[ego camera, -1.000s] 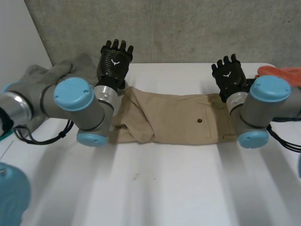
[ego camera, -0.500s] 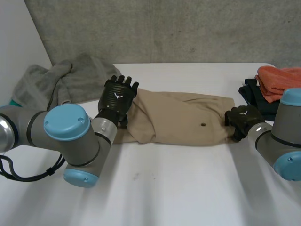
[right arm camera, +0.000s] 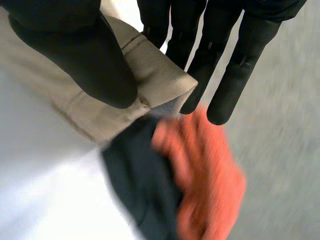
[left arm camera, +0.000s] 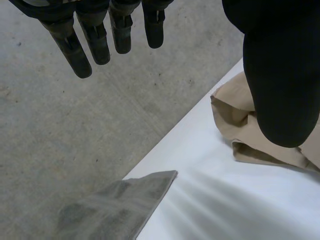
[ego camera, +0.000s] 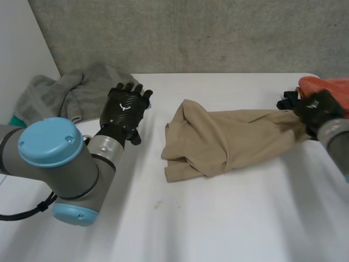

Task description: Fold the laundry.

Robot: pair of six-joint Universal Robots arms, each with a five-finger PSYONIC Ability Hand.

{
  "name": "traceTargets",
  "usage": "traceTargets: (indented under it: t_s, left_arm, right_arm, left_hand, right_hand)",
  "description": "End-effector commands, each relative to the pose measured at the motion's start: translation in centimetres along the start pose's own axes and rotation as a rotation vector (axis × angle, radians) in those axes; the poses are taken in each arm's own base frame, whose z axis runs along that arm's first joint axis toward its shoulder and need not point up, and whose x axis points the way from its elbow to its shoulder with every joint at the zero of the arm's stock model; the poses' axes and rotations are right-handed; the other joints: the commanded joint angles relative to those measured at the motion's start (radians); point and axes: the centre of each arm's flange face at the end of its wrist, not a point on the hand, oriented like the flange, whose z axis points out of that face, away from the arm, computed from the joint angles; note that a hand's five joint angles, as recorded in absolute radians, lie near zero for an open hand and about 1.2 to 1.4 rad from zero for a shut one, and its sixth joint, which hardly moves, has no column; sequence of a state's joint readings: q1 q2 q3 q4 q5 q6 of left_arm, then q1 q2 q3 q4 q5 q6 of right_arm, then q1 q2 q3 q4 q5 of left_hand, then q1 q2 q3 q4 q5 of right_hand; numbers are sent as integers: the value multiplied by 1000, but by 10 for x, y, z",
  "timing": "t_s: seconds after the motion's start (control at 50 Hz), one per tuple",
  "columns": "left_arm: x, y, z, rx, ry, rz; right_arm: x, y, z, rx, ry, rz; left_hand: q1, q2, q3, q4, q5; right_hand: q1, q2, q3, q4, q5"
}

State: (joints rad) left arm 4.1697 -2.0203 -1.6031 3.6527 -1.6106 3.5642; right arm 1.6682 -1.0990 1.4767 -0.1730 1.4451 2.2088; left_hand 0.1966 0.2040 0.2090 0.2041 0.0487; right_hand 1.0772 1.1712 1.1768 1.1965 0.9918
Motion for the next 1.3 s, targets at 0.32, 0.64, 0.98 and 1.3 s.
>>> traceTargets:
  t_s: [0.32,0.64,0.98,1.3]
  left_arm:
    - [-9,-9,1,22,-24,-58]
    - [-4,-56,47,190,-14,-192]
    - [85,9,54,-129,245,-174]
    - [78,38,27,-342,236,1]
  right_arm:
    - [-200,-148,-65,882,-464,-201]
    - [-59,-124,-48,390,-314,731]
    - [-100,-80,11,132,-504,726]
    - [-124,-59,18,41,-476,502]
  left_hand:
    - [-22,-29,-34,-30,-49]
    - [-22,-29,-34,-30,-49]
    - [17,10,4,9,-10]
    - [5,-2,-7,-2,-21]
  right_hand:
    - [-459,-553,-559,-578,-548]
    - [-903,-997,-1002,-1022,-992]
    - [-903,-997,-1002,-1022,-992]
    - [-903,-997,-1002,-1022,-992]
